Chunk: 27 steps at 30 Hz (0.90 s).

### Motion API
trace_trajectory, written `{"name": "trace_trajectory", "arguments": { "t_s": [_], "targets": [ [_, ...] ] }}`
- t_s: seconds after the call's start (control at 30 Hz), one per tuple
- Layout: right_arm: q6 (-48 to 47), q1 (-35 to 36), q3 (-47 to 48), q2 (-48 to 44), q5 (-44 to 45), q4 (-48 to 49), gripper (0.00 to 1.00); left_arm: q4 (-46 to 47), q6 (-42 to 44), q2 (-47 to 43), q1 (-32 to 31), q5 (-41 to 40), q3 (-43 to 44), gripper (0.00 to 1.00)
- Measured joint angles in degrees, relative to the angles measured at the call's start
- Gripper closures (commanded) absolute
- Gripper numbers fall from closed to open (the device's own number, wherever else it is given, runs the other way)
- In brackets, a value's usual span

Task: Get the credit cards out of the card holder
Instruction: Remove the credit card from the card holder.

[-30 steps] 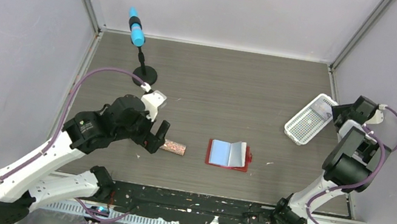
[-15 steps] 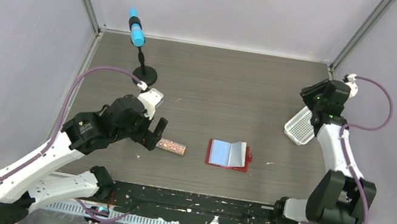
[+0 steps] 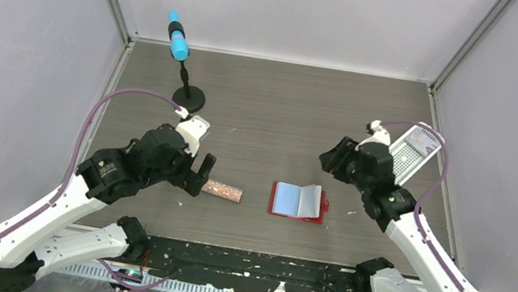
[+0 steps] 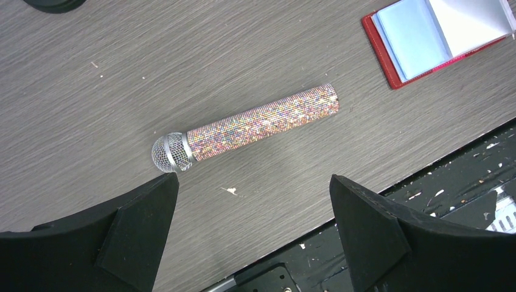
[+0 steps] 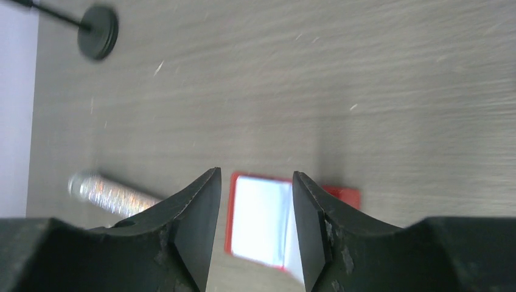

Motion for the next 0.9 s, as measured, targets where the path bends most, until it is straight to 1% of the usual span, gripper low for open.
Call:
{"name": "trace_trajectory", "arguments": {
  "t_s": [0.03, 0.1, 0.13, 0.2, 0.23, 0.37, 0.5, 0.67, 0.8, 0.9],
  "targets": [
    [0.3, 2.8, -0.6, -0.8, 0.7, -0.5, 0.45, 0.0, 0.0, 0.0, 0.0, 0.0, 0.0, 0.00],
    [1.2, 7.9, -1.5, -1.6, 2.1, -1.2, 0.41, 0.0, 0.0, 0.0, 0.0, 0.0, 0.0, 0.00],
    [1.7, 11.3, -1.8, -1.5, 3.2, -1.7, 0.34, 0.0, 0.0, 0.0, 0.0, 0.0, 0.0, 0.00],
    [2.9, 15.8, -2.1, -0.6, 4.7, -2.3, 0.29, 0.0, 0.0, 0.0, 0.0, 0.0, 0.0, 0.00],
    [3.3, 18.5, -2.1, 0.3, 6.0, -2.4, 0.29, 0.0, 0.0, 0.0, 0.0, 0.0, 0.0, 0.00],
    [5.2, 25.5, -2.1, 5.5, 10.4, -2.3, 0.28, 0.1, 0.1, -0.3, 0.0, 0.0, -0.1, 0.00],
    [7.0, 29.9, -1.0, 12.8, 14.4, -2.6, 0.28, 0.2, 0.1, -0.8, 0.0, 0.0, -0.2, 0.00],
    [8.5, 33.9, 3.9, 22.9, 18.8, -4.3, 0.28, 0.4, 0.1, -0.9, 0.0, 0.0, -0.3, 0.00],
    [9.1, 36.0, 7.5, 28.7, 21.3, -5.6, 0.28, 0.4, 0.1, -0.9, 0.0, 0.0, -0.3, 0.00],
    [9.8, 36.8, 8.4, 31.7, 22.6, -6.3, 0.29, 0.4, 0.1, -0.9, 0.0, 0.0, -0.3, 0.00]
  ]
}}
